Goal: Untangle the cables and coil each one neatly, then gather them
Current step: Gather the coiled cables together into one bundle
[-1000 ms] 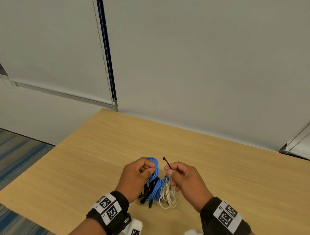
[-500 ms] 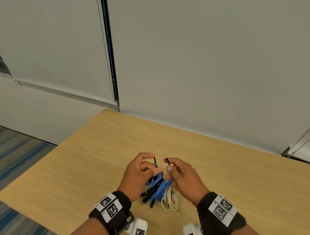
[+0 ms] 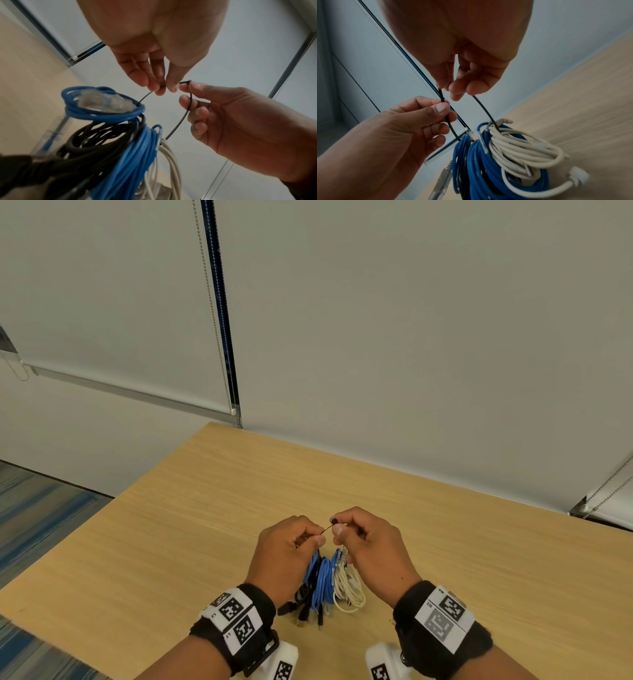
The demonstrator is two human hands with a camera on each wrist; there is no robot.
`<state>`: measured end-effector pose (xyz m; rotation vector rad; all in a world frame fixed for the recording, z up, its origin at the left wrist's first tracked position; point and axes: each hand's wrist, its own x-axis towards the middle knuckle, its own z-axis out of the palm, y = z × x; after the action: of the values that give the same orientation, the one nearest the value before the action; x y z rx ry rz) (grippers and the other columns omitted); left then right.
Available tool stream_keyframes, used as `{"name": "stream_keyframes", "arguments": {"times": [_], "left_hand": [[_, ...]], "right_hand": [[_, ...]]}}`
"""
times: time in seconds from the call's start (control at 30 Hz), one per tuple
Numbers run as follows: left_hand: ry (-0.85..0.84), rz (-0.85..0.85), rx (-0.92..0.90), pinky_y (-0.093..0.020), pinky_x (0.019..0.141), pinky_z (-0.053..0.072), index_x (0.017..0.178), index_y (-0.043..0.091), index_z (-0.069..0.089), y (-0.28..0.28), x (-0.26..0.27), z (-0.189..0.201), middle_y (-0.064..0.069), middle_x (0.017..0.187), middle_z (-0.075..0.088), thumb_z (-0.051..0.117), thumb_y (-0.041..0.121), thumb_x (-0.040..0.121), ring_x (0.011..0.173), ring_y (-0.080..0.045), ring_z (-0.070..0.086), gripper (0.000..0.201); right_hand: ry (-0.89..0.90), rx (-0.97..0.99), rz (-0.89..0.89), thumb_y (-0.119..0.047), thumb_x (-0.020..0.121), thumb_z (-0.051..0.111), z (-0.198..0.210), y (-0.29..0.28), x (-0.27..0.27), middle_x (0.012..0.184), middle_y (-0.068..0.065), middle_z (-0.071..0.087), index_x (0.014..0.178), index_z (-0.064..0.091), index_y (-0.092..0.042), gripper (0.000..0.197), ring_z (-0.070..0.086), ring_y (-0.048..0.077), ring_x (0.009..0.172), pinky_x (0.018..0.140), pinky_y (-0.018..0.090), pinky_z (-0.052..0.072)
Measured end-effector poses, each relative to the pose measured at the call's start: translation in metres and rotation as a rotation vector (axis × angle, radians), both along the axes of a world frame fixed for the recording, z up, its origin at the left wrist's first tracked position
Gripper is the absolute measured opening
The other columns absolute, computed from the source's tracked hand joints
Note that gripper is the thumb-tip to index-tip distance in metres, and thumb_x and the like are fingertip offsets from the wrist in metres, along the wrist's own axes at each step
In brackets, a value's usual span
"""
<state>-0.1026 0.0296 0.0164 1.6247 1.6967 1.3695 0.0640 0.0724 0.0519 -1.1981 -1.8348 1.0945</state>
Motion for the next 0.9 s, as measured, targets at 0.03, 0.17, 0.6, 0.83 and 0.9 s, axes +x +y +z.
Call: {"name": "stream_keyframes", "arguments": {"times": [0.03,0.17,0.6,0.83,0.9], "left_hand": [[-0.002,0.008,0.0,-0.014,0.064,0.048,0.074,0.035,0.069,0.0008,-0.0009,0.0002,0.016,0.079,0.069,0.076,0.011,0.086,0.072,-0.007,0.065,0.028],[-0.005,0.016,-0.004,-0.011,0.064,0.047,0.074,0.037,0.068,0.0021,-0.0032,0.0005,0.018,0.08,0.069,0.077,0.011,0.086,0.072,-0.004,0.064,0.03],[0.039,0.0,0.03,-0.013,0.063,0.047,0.078,0.026,0.073,0.0031,-0.0013,-0.0002,0.013,0.073,0.067,0.078,0.01,0.085,0.073,-0.009,0.064,0.018],[0.015,0.01,0.009,-0.011,0.064,0.047,0.078,0.028,0.072,0.003,-0.0037,-0.0035,0.014,0.076,0.068,0.077,0.011,0.086,0.074,-0.007,0.065,0.02],[0.022,0.008,0.013,-0.01,0.064,0.047,0.078,0.029,0.072,0.0025,-0.0043,-0.0039,0.018,0.082,0.068,0.077,0.011,0.086,0.075,-0.006,0.065,0.02]], "right_hand": [[0.007,-0.006,-0.001,-0.024,0.097,0.064,0.0007,0.0001,0.0004,0.08,-0.008,0.074,0.094,0.072,-0.037,0.016,0.067,0.01,0.065,0.066,0.032,0.058],[0.009,-0.03,-0.008,-0.023,0.096,0.064,0.0018,0.0006,-0.0004,0.079,-0.008,0.074,0.095,0.074,-0.035,0.016,0.065,0.006,0.057,0.065,0.027,0.056],[0.043,-0.062,-0.038,-0.023,0.097,0.064,0.0004,-0.0006,0.0004,0.082,-0.009,0.075,0.096,0.074,-0.037,0.017,0.064,0.004,0.056,0.065,0.026,0.057],[0.012,-0.057,-0.033,-0.024,0.097,0.064,0.001,-0.0001,-0.0001,0.081,-0.008,0.075,0.096,0.074,-0.036,0.016,0.066,0.005,0.058,0.069,0.033,0.06],[0.012,-0.057,-0.027,-0.023,0.097,0.064,0.0013,0.0001,-0.0004,0.08,-0.006,0.075,0.096,0.074,-0.036,0.016,0.065,0.005,0.057,0.068,0.031,0.06]]}}
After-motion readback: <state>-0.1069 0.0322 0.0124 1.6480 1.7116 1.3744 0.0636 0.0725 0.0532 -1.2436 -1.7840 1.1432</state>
